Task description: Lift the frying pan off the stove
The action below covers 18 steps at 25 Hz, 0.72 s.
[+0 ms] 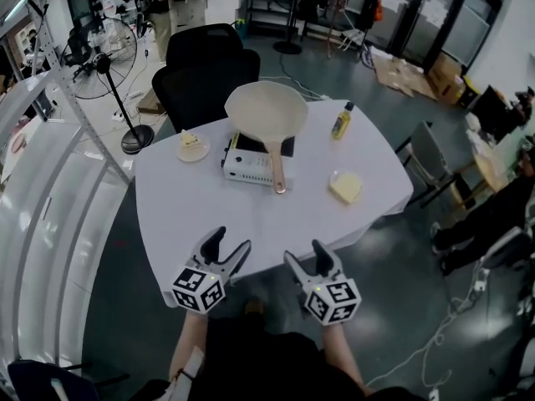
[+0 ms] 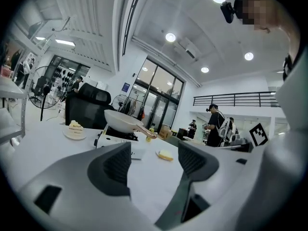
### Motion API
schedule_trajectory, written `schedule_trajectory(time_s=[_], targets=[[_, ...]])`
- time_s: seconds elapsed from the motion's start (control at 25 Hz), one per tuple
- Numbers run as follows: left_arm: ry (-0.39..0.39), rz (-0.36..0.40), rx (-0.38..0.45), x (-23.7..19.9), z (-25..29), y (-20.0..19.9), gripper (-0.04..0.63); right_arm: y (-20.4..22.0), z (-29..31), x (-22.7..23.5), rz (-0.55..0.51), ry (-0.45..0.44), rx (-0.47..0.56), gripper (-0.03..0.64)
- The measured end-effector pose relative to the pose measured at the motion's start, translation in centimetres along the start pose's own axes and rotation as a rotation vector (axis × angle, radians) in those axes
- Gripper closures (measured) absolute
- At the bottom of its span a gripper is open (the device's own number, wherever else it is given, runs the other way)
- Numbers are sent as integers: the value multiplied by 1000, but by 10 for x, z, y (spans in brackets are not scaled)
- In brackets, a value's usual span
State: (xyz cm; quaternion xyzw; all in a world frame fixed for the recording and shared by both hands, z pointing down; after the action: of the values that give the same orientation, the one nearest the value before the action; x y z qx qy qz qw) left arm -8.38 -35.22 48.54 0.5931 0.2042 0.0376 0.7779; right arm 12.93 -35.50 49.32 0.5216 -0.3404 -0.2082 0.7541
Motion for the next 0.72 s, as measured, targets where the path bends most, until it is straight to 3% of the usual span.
schedule_trajectory(time_s=[0.32, 0.72], targets=[[21, -5, 12, -27, 35, -7, 291, -6, 33, 19, 10, 30, 18, 295], [13, -16, -48, -42, 38, 8, 291, 7, 45, 15, 64, 27, 5, 295]])
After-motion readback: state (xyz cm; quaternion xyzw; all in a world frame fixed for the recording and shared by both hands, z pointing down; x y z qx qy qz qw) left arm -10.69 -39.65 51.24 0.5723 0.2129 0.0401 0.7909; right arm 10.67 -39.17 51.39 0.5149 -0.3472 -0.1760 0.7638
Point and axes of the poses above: the fingertips, and each gripper's own axes: z forward along the fingers, x to its right, y out of its underside, the point moved 5 cm from there along -z, backward along the fingers, and after that the axes turned 10 degrees about -y, right-handed, at the moved point
